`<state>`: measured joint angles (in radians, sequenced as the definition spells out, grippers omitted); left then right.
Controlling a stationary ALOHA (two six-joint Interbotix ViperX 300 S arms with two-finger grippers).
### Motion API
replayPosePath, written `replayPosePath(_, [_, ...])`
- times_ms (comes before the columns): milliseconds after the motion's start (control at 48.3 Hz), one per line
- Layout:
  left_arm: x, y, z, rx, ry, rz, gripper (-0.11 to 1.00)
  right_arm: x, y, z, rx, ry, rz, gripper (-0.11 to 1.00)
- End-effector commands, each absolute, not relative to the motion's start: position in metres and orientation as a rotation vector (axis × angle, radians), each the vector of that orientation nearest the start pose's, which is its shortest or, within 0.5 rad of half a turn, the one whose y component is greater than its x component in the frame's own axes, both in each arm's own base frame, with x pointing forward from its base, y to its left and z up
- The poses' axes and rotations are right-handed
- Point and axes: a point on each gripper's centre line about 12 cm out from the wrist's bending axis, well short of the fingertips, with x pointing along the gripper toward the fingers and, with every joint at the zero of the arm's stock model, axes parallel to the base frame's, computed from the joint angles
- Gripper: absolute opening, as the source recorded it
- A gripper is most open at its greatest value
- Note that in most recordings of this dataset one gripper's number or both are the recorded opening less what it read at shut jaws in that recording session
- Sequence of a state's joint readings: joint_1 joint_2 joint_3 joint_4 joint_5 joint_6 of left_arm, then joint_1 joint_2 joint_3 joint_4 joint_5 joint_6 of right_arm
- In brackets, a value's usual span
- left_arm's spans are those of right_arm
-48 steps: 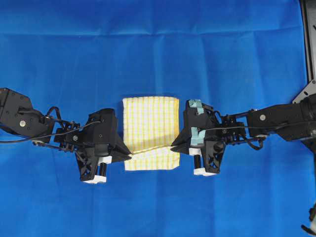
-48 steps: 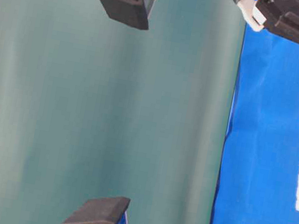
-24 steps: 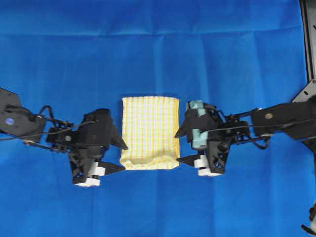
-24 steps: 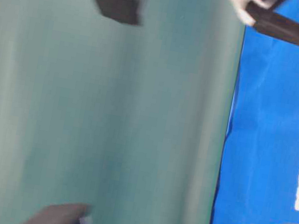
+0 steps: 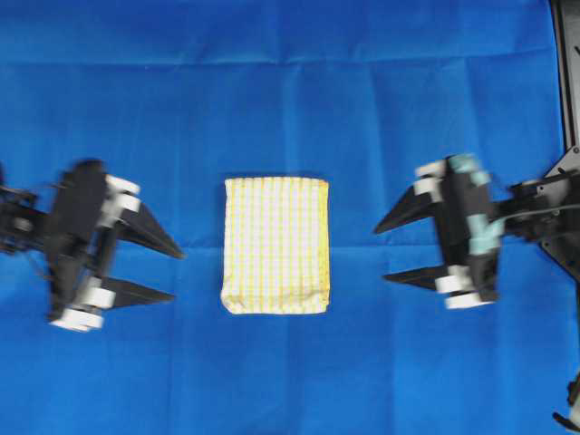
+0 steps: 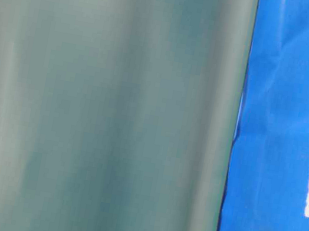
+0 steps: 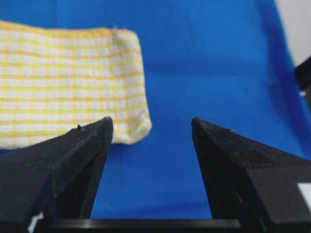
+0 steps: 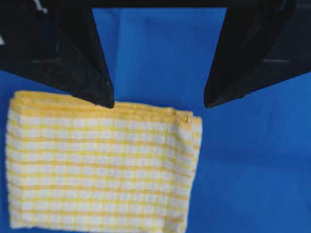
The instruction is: Fold the yellow towel.
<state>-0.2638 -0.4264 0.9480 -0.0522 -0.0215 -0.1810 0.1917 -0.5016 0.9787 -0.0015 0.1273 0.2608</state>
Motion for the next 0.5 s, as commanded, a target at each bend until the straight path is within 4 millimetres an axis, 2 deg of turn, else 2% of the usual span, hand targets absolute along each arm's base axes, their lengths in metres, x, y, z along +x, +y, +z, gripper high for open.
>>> replayPosePath(0, [0.268, -0.072, 0.24, -0.167, 0.433, -0.211, 0.59, 0.253, 0.05, 0.23, 0.192, 0.557, 0.12, 0.74])
replayPosePath(207, [0.232, -0.061, 0.252, -0.135, 0.341, -0.225, 0.59, 0.215, 0.041, 0.246, 0.168, 0.488, 0.13, 0.73])
replayPosePath(476, [0.196, -0.044, 0.244, -0.073, 0.269, -0.205, 0.58, 0.178, 0.031, 0.238, 0.175, 0.424, 0.118, 0.73])
